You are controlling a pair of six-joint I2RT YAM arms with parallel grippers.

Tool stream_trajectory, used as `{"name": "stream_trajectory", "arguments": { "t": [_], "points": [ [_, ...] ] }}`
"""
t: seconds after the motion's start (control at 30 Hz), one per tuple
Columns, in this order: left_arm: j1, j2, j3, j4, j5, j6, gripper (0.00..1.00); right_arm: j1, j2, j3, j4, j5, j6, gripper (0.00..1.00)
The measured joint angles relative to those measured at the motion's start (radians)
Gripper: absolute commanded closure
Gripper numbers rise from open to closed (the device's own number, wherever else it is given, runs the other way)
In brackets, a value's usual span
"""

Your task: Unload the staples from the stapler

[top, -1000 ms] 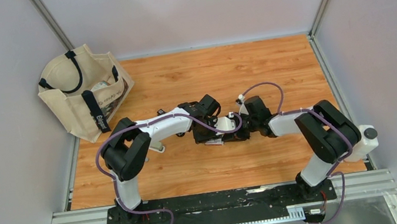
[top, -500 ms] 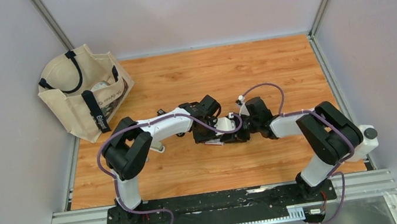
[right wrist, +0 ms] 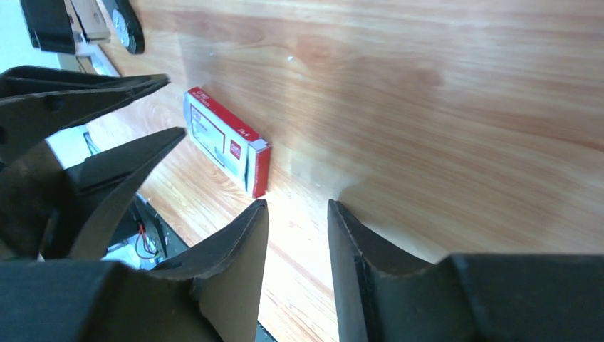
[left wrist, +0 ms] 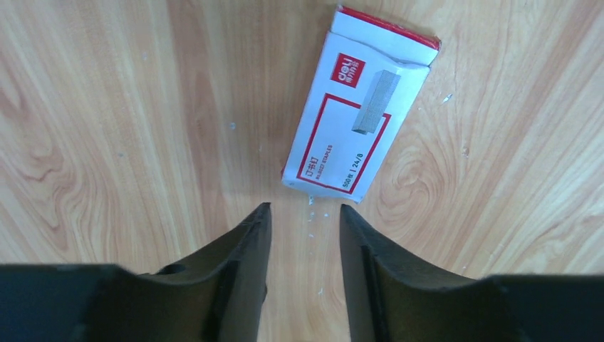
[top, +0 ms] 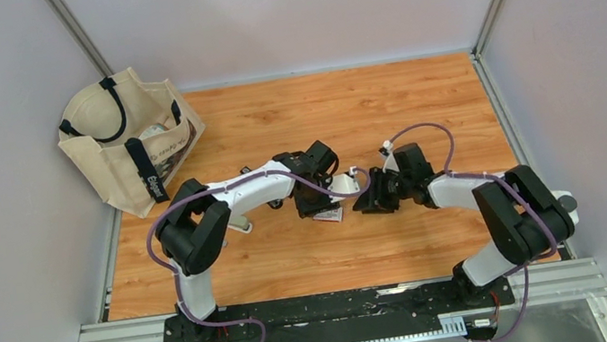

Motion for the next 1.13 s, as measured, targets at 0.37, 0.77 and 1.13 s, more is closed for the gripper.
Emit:
{"name": "stream_trajectory", "arguments": {
  "t": [0.37,0.77,1.13],
  "points": [
    [0.126,-0.232,0.203,-0.239,0.038,-0.12,0.29,-0.082,-0.19,0.095,-0.283,0.107,-0.082,0.0],
    [0.503,-0.723,0.191,-0.454,0.19,-0.243,0.19,-0.055,-0.364,0.365,-0.537,0.225,-0.132,0.0],
    [0.663,-1.012,-0.075,-0.422,0.183,-0.364,0.14,-0.005,-0.406,0.409,-0.619,0.26,-0.152,0.0]
  ]
}}
